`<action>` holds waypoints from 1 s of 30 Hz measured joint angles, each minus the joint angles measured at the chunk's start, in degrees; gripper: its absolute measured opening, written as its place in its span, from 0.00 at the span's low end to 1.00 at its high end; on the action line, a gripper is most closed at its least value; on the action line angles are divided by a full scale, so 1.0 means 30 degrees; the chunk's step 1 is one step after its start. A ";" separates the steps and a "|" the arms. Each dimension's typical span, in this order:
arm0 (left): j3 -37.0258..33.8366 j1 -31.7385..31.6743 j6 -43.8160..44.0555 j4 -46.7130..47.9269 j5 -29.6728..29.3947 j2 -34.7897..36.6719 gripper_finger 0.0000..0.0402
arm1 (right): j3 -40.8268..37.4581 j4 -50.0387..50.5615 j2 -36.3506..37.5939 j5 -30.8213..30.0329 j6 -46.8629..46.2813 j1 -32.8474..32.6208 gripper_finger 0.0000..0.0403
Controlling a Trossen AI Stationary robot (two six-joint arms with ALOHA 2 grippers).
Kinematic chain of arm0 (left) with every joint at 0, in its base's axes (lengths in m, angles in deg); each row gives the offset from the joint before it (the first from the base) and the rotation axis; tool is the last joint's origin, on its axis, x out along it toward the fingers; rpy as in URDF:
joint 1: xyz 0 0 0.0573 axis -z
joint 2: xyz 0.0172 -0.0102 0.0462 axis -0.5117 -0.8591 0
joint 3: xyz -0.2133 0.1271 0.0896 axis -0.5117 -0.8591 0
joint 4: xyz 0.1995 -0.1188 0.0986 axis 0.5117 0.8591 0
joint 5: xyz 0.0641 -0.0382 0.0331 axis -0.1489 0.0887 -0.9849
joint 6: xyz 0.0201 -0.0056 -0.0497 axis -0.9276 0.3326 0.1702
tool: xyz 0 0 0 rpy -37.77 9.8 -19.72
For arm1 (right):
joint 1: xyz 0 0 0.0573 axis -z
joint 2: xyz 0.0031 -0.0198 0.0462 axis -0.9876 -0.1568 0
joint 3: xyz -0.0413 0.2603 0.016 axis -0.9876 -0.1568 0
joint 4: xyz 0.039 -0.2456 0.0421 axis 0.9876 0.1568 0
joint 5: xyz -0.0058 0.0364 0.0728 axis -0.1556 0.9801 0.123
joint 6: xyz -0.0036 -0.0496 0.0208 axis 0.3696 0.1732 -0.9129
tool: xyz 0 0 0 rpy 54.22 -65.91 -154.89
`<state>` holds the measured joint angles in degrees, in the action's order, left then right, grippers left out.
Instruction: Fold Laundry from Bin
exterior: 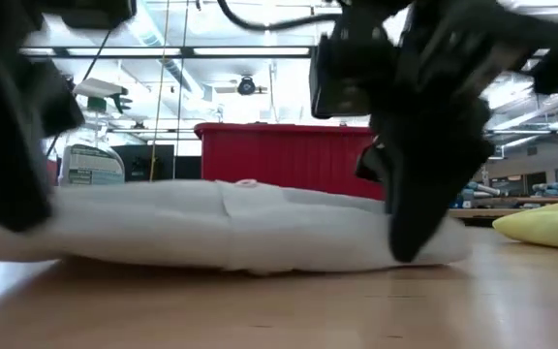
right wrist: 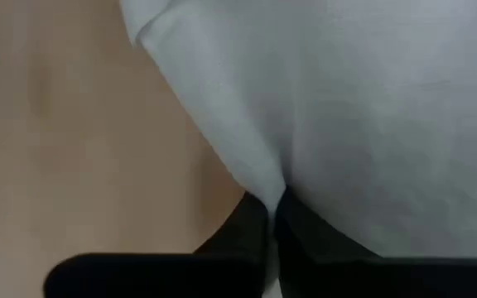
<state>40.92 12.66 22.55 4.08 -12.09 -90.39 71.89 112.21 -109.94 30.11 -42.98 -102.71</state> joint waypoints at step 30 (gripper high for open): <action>0.2013 0.3527 0.1993 0.3240 0.1275 0.0982 0.32 | 0.1590 -0.4454 0.0516 0.0111 -1.3258 -0.2769 0.39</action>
<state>46.96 23.24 28.53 13.81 -8.26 -87.44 76.66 98.85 -108.39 30.45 -82.75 -111.01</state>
